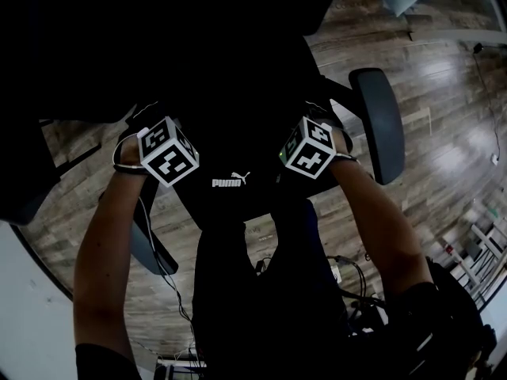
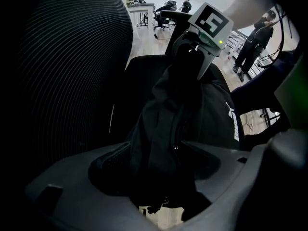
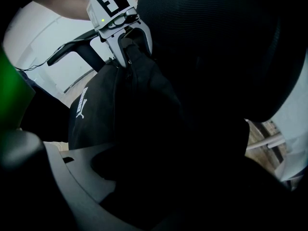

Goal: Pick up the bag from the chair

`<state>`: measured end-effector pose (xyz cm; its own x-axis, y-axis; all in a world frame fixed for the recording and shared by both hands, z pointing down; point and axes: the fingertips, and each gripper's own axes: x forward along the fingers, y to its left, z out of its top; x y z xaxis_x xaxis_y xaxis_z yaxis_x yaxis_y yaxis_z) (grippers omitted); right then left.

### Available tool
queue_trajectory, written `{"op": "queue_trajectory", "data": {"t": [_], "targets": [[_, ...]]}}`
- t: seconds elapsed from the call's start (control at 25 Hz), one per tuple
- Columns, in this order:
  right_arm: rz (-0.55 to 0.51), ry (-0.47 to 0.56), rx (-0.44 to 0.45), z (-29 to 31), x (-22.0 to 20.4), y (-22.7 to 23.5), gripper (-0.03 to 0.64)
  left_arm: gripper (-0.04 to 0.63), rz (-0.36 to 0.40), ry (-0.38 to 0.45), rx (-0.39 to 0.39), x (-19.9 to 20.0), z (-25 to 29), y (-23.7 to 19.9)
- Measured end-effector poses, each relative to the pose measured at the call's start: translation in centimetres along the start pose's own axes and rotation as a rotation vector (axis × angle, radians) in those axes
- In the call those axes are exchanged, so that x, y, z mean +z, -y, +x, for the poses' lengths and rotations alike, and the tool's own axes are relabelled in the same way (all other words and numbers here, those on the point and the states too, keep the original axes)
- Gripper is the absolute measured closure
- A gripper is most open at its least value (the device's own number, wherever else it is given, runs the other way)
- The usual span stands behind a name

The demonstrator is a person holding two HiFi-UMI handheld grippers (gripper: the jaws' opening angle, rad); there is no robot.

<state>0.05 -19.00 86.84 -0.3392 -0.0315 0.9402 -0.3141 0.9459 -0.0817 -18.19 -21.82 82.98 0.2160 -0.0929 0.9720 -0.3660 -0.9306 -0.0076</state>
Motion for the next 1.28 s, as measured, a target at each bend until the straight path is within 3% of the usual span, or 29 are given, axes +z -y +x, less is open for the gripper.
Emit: {"op": "queue_trajectory", "data": {"t": [0.24,0.56,1.28], "targets": [[0.019,0.027,-0.065,-0.2,0.4,0.0,0.383,0.373,-0.001,0.017,0.074,-0.4,-0.2,0.2],[0.010,0.043,-0.089,-1.6,0.6,-1.0,0.472,0.468,-0.005,0.047,0.137,0.0,-1.6,1.0],[-0.076,0.103,-0.163,-12.6,3.5,-4.3,0.506,0.492,-0.063,0.152,0.225,0.8,-12.3,5.0]]}}
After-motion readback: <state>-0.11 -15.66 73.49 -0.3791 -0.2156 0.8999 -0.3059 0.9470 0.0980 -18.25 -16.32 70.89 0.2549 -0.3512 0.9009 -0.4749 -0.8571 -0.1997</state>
